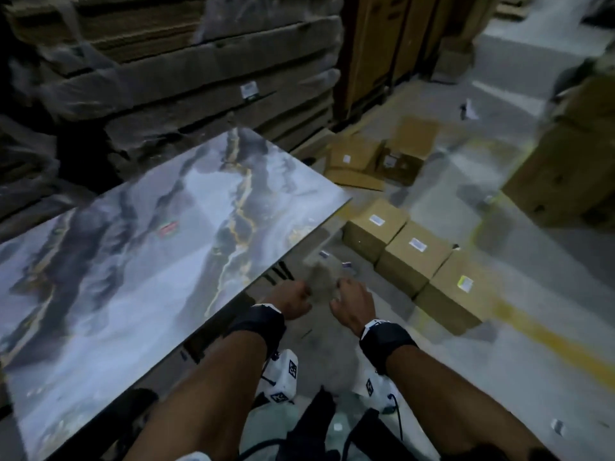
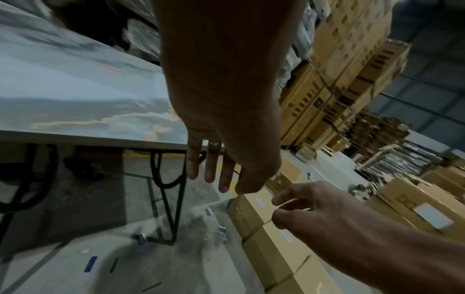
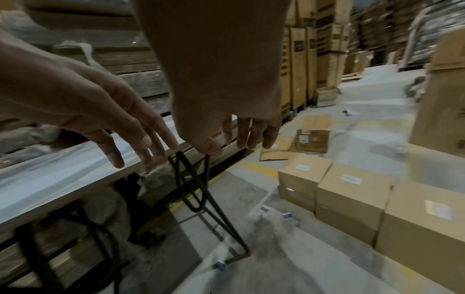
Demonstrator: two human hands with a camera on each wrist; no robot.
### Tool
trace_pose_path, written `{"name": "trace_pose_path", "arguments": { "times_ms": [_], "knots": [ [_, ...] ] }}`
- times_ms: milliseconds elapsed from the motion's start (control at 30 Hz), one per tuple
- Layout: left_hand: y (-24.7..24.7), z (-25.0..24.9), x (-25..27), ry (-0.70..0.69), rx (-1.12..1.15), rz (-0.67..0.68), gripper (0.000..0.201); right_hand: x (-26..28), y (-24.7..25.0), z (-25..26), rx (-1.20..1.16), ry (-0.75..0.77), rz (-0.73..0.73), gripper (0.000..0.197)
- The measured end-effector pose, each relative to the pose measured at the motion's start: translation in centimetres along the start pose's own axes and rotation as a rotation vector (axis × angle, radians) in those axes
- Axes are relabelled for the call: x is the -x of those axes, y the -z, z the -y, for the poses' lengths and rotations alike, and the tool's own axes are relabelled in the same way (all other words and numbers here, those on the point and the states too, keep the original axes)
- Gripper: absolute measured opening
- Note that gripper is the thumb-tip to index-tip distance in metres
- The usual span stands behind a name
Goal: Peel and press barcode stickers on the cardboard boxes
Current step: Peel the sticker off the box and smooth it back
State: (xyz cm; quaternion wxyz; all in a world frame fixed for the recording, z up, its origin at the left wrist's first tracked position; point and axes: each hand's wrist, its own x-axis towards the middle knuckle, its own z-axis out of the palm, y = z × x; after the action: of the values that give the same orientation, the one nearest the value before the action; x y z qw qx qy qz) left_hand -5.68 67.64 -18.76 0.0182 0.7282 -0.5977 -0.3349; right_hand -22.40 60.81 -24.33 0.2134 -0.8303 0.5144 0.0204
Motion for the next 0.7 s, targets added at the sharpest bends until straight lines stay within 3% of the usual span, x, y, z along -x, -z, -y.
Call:
{"name": "trace_pose_path", "arguments": {
  "times_ms": [167, 467, 600, 700],
  "knots": [
    [-0.5, -4.3, -7.7, -0.101, 0.000, 0.136, 0.037, -2.3, 2.1, -6.5, -0.073, -0.158, -0.033, 0.044],
    [-0.2, -8.7, -24.6, -0.264, -0.129, 0.240, 0.051, -10.8, 5.5, -15.3, -0.098, -0.350, -0.045, 0.037],
    [1.3, -10.4, -31.8, -0.295, -0.124, 0.257, 0.037, -16.0, 7.2, -17.9, -0.113, -0.459, -0.012, 0.030],
    [3.5, -11.4, -36.5, -0.282, -0.118, 0.285, 0.041, -20.0, 8.5, -19.2, -0.135, -0.506, 0.005, 0.028]
  ]
}}
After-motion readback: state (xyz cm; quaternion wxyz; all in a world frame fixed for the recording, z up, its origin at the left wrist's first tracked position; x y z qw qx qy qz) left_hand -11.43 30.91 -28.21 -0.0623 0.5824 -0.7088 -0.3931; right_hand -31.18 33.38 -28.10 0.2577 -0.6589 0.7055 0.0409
